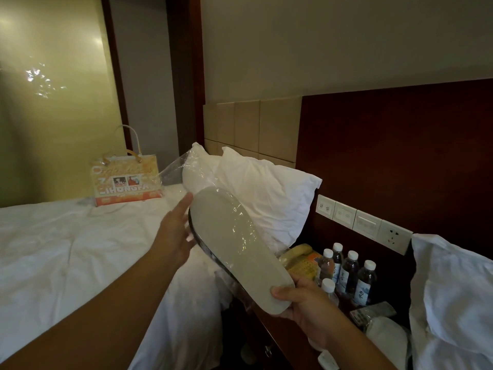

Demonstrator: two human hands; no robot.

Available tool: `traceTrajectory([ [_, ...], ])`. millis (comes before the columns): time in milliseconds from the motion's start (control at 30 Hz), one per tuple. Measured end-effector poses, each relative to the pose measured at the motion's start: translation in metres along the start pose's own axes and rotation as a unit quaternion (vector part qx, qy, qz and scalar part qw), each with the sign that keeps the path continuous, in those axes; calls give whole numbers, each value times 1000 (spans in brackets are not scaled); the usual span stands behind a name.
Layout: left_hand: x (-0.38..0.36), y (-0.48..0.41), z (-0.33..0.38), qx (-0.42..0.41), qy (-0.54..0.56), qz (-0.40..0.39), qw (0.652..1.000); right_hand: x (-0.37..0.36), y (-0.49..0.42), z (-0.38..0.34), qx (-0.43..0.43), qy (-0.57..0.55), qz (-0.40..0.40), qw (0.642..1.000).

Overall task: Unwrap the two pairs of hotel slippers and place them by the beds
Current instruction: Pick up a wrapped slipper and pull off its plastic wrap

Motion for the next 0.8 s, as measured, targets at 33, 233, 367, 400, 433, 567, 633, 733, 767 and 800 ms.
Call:
traceTrajectory([
  [33,-2,6,-9,5,-12,-18,1000,-1,0,-1,1,-2,-1,1000],
  [233,-22,38,-59,77,10,-93,993,-6,-1,-3,8,0,-6,1000],
  [367,-21,33,-45,39,36,-72,996,-3,2,-1,5,0,-10,1000],
  [400,-21,31,-40,28,37,-70,996,-2,3,-2,5,3,-12,1000],
  [433,-21,30,-36,20,36,-69,997,-1,3,-2,4,7,-14,1000],
  [567,-21,32,-34,12,28,-83,996,-4,6,-8,-9,49,-21,999],
  [633,-23,35,-37,11,15,-96,995,-9,7,-14,-5,80,-26,996],
  [733,-26,40,-36,8,-17,-105,994,-16,7,-25,24,114,-21,993],
  [767,-25,40,-34,10,-26,-100,995,-17,7,-28,29,119,-16,992],
  [800,-23,39,-32,12,-31,-93,995,-17,6,-30,32,123,-11,992],
])
Point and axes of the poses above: each hand's wrist, its own y-axis away from the middle knuckle, its own x-axis out of the back of the hand, z = x × y, the point moved 6 cm from there along -y, towards the middle knuckle, and after that the axes turned 14 degrees about z, right-handed, at the moved point
